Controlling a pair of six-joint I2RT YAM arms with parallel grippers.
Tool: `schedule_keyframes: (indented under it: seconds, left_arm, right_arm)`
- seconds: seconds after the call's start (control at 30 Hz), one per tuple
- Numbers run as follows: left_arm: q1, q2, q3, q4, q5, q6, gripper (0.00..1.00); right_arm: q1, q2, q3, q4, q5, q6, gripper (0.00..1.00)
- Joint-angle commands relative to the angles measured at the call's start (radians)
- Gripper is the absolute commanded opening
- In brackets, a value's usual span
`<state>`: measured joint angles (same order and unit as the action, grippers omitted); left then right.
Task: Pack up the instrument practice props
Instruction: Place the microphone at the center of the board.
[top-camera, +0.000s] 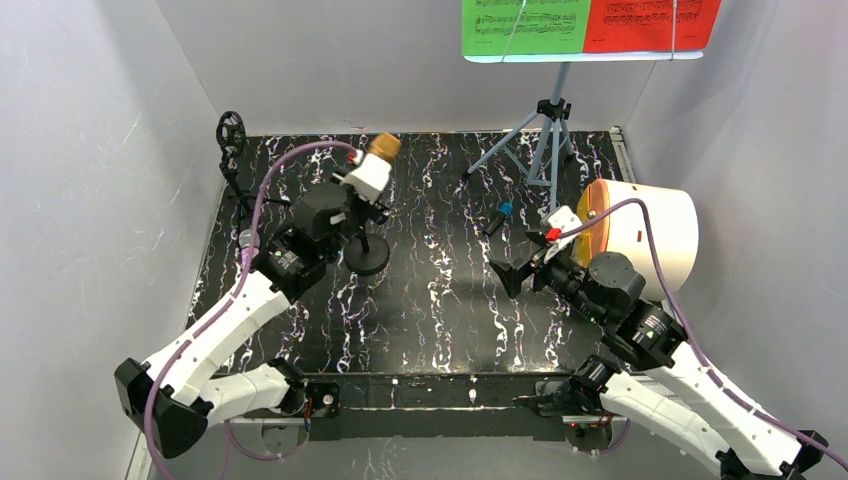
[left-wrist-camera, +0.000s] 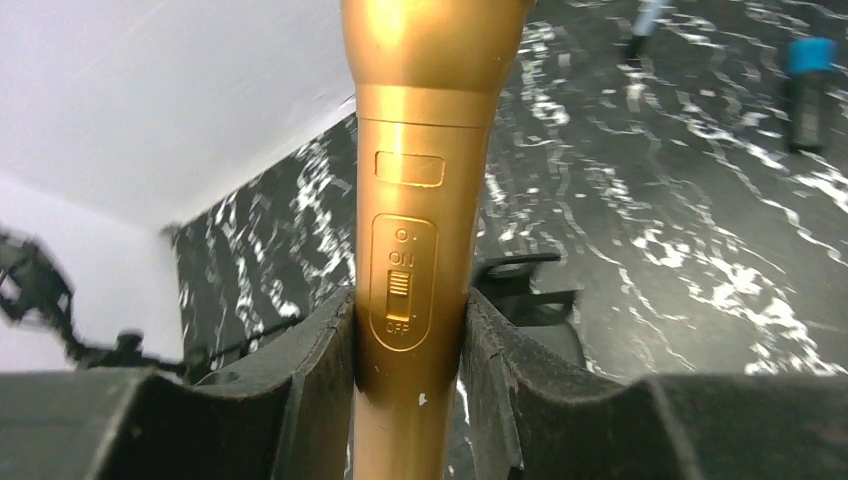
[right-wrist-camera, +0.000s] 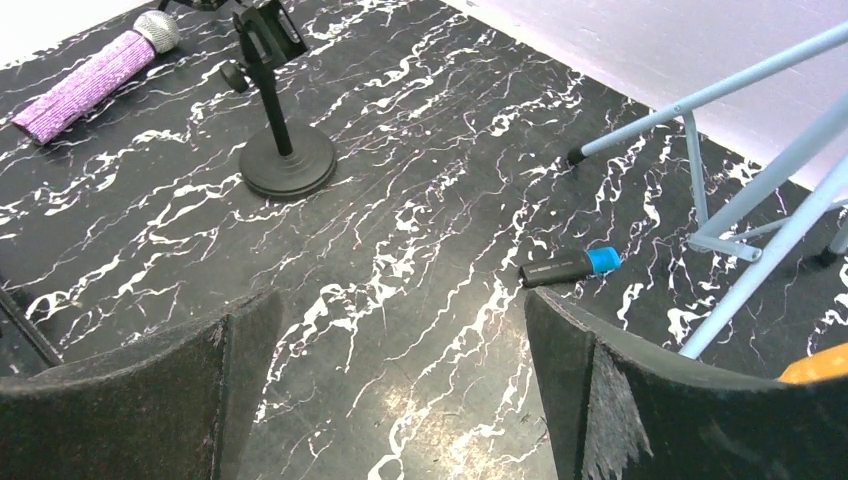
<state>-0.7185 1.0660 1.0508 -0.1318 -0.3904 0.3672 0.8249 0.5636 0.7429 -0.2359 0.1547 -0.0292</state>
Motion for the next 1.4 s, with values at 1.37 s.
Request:
schedule_keyframes:
  seconds: [1.37]
  left_arm:
    - [0.715,0.505,-0.267,0.004,0.0,-0.459,0.29]
  right_arm:
    - [-0.001,-0.111,-0.057,0.052,0.018,0.04,0.99]
